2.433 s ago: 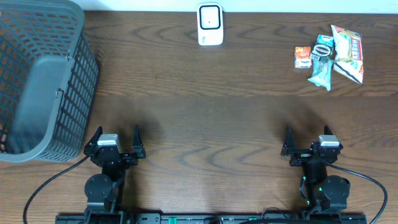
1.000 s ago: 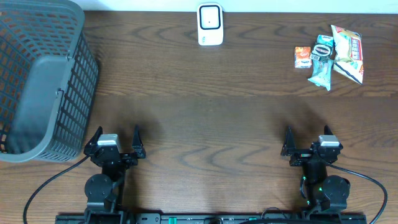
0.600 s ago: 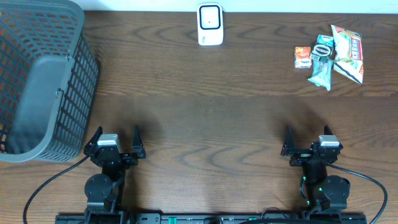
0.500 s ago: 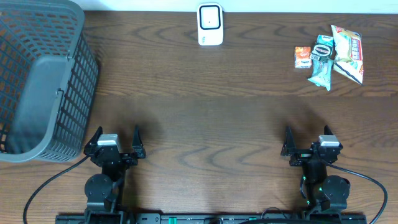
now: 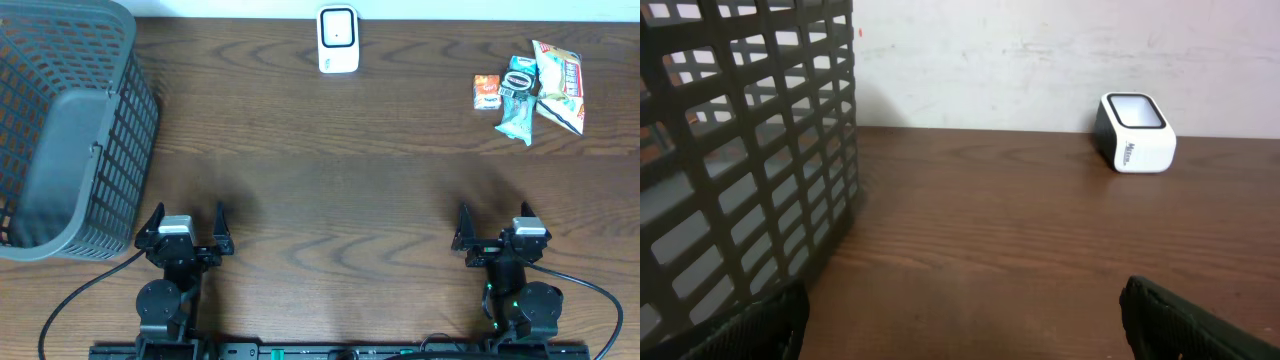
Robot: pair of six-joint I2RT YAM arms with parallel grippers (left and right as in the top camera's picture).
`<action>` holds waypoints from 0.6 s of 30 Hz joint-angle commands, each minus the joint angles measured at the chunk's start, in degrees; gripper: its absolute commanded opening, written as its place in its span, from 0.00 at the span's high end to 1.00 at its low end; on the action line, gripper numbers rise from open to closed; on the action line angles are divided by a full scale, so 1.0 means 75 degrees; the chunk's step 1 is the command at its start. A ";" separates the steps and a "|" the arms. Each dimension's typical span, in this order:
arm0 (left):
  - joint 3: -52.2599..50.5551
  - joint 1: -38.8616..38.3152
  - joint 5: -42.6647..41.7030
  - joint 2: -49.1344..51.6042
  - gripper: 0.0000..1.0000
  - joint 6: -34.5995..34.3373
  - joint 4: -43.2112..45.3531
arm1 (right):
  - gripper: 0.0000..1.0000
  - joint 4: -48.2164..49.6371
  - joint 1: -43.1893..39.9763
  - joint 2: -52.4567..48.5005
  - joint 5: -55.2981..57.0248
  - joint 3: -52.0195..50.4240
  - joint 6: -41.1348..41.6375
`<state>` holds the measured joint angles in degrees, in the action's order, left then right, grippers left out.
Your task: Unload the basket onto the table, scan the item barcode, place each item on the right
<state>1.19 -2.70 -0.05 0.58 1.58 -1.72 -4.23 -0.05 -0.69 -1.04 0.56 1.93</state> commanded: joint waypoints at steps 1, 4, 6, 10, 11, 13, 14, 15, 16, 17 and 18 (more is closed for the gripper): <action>-0.0128 0.0038 0.0157 -0.0067 0.02 0.0131 -0.0341 | 0.01 -0.0009 -0.0038 0.0050 0.0061 -0.0032 0.0079; -0.0128 0.0038 0.0157 -0.0067 0.02 0.0128 -0.0341 | 0.01 -0.0009 -0.0038 0.0050 0.0061 -0.0032 0.0079; -0.0128 0.0041 0.0157 -0.0067 0.02 0.0128 -0.0341 | 0.01 -0.0009 -0.0038 0.0050 0.0061 -0.0032 0.0079; -0.0128 0.0187 0.0160 -0.0067 0.02 -0.0012 -0.0341 | 0.01 -0.0009 -0.0038 0.0050 0.0061 -0.0032 0.0079; -0.0128 0.0137 0.0166 -0.0067 0.03 0.0015 -0.0341 | 0.01 -0.0009 -0.0038 0.0050 0.0061 -0.0032 0.0079; -0.0128 0.0050 0.0157 -0.0067 0.02 0.0105 -0.0341 | 0.01 -0.0009 -0.0038 0.0050 0.0061 -0.0032 0.0079; -0.0128 0.0050 0.0152 -0.0067 0.02 0.0099 -0.0341 | 0.01 -0.0009 -0.0038 0.0050 0.0061 -0.0032 0.0079; -0.0128 0.0050 0.0152 -0.0067 0.02 0.0099 -0.0341 | 0.01 -0.0009 -0.0038 0.0050 0.0061 -0.0032 0.0079; -0.0128 0.0050 0.0149 -0.0067 0.02 0.0099 -0.0341 | 0.01 -0.0009 -0.0038 0.0050 0.0061 -0.0032 0.0079; -0.0128 0.0050 0.0152 -0.0067 0.02 0.0099 -0.0341 | 0.01 -0.0009 -0.0038 0.0050 0.0061 -0.0032 0.0079; -0.0128 0.0050 0.0146 -0.0067 0.03 0.0099 -0.0341 | 0.01 -0.0009 -0.0038 0.0050 0.0061 -0.0032 0.0079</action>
<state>1.19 -2.04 -0.05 0.58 1.56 -1.72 -4.23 -0.05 -0.69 -1.04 0.56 1.93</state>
